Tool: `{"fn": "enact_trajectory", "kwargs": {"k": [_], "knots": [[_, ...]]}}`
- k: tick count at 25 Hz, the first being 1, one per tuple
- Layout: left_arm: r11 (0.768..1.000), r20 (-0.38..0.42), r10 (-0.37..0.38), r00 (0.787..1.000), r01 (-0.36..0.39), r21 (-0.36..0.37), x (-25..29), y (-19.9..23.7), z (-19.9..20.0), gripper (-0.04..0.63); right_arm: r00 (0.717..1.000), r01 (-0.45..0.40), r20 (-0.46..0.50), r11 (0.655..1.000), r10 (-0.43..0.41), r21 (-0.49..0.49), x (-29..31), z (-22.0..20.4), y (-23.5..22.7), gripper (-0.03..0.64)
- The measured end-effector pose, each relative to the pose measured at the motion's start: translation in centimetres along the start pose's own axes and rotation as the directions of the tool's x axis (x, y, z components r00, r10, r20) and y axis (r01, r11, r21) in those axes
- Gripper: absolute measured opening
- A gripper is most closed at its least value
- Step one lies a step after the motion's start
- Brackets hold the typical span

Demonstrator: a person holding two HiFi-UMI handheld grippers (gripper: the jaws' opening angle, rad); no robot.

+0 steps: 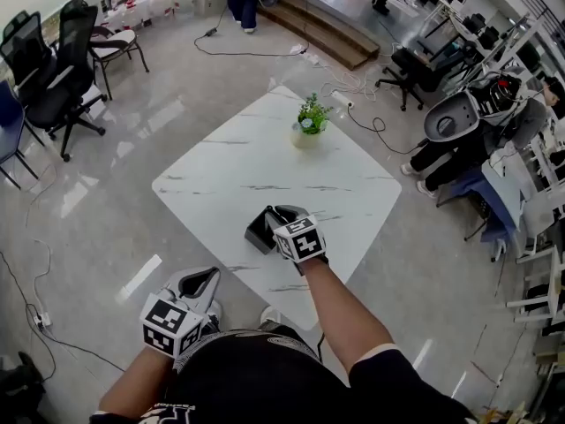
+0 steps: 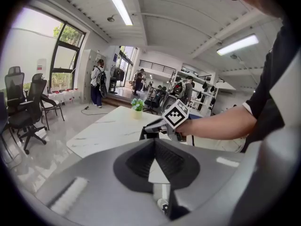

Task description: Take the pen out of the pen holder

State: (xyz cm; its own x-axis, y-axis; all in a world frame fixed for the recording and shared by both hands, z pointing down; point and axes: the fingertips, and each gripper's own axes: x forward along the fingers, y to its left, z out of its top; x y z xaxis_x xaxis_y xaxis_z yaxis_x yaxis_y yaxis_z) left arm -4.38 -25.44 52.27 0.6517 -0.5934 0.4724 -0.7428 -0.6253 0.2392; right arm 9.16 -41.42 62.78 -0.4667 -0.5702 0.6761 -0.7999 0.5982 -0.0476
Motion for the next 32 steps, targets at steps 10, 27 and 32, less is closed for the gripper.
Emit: {"fn": "enact_trajectory", "kwargs": {"k": [10,27,32], "knots": [[1.000,0.002,0.026,1.000,-0.025,-0.017,-0.7,0.6,-0.4,0.057,0.999,-0.019,-0.037,1.000,0.019,-0.009,1.5,0.3,0.1,0.089],[1.000,-0.005,0.018,1.000,-0.018,-0.010,-1.3,0.6,-0.8,0.057,0.999,-0.033,0.010,0.999,0.033,0.002,0.8,0.9,0.4,0.071],[1.000,-0.002,0.011,1.000,-0.011,-0.008,-1.2,0.7,-0.6,0.057,0.999,-0.035,0.033,0.999,0.035,-0.001,0.2,1.3,0.7,0.066]]}}
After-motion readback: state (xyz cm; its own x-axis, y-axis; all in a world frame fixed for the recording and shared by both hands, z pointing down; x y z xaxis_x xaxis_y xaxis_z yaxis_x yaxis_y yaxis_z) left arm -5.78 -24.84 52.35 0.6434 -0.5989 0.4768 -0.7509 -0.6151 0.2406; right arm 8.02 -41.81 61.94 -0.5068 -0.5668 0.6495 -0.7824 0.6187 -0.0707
